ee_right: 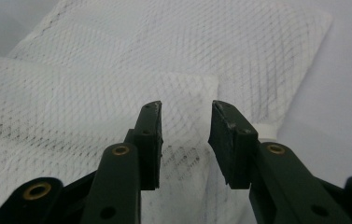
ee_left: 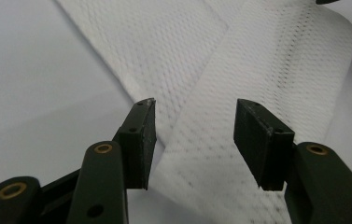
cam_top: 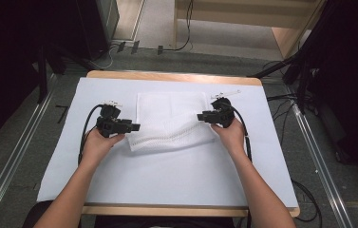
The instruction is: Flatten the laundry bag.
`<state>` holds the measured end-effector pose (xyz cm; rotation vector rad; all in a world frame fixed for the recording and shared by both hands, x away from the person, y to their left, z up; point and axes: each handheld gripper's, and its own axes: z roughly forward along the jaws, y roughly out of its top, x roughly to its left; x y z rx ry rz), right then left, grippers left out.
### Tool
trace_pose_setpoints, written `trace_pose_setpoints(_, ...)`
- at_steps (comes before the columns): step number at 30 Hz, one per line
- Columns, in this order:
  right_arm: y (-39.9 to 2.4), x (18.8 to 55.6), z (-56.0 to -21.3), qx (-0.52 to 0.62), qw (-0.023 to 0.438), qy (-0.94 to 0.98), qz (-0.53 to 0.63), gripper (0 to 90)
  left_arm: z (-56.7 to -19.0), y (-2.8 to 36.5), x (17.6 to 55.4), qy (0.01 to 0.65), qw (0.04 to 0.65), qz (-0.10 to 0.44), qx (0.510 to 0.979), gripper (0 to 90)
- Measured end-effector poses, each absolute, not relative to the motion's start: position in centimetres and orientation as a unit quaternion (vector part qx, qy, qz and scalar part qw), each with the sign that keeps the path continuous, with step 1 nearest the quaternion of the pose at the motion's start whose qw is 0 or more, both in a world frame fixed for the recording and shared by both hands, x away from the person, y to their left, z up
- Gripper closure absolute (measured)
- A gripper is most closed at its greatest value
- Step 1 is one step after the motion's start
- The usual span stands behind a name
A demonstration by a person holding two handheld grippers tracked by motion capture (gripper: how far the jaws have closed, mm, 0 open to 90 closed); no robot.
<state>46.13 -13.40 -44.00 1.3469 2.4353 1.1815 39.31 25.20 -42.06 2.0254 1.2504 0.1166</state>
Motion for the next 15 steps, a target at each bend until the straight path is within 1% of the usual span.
trace_pose_setpoints(7,-12.8,47.3,-44.7,0.448,0.052,0.807,0.381,63.8,-42.5,26.3,37.5,0.497,0.367,0.042,0.786,47.8)
trace_pose_setpoints(11,-12.6,47.8,-45.4,0.453,0.056,0.805,0.38,63.3,-43.3,26.3,37.5,0.502,0.36,0.038,0.786,47.9)
trace_pose_setpoints(15,-12.3,48.3,-46.1,0.455,0.047,0.808,0.37,63.0,-44.0,26.0,37.7,0.502,0.355,0.035,0.788,48.7)
